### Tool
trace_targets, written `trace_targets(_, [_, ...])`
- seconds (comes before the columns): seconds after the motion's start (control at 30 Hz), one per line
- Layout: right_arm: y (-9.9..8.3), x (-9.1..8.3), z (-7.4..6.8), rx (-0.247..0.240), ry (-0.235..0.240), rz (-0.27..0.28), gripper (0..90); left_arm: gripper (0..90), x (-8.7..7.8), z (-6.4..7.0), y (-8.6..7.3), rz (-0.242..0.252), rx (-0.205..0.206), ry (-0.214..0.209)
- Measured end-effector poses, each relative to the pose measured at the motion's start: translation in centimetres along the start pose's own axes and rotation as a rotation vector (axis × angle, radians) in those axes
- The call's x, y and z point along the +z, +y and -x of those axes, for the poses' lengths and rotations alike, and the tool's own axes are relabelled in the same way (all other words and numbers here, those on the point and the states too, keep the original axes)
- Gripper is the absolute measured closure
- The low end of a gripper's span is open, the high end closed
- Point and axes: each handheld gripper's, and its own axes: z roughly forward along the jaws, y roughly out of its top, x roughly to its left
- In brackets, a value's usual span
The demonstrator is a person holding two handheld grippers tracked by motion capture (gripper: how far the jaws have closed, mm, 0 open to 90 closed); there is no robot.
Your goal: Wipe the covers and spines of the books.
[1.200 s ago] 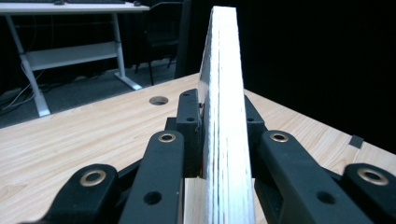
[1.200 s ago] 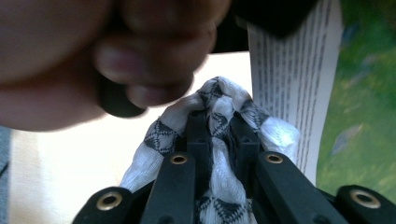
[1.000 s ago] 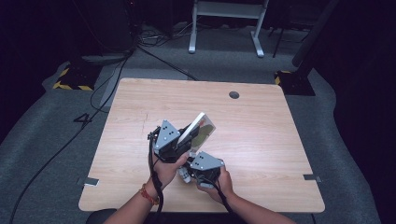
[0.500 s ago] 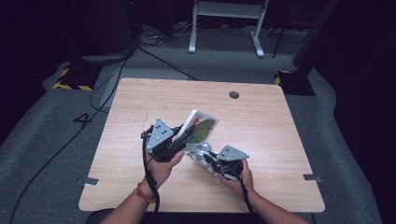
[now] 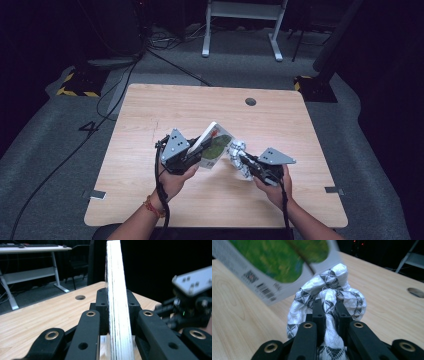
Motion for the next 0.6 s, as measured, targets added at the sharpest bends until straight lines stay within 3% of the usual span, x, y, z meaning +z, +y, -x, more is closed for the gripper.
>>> trace_targets(0.03, [0.0,0.0,0.0,0.000,0.000,0.000,82.5,78.8,0.0,0.0,0.0,0.000,0.000,0.000])
trace_targets(0.1, [0.2,-1.5,1.6,0.009,-0.020,0.025,82.5,78.8,0.3,-0.1,-0.2,-0.013,0.002,-0.007])
trace_targets(0.17, [0.2,-1.8,1.9,0.011,-0.021,0.026,82.5,78.8,0.4,-0.1,-0.3,-0.018,0.007,-0.009])
trace_targets(0.27, [-0.1,-2.9,3.5,0.009,0.001,0.005,82.4,78.7,0.3,-0.2,-0.5,-0.033,0.016,-0.019])
trace_targets(0.6, [-0.5,-3.9,5.3,-0.016,0.005,-0.045,82.2,78.7,-0.1,-0.8,-1.1,-0.054,0.024,-0.026])
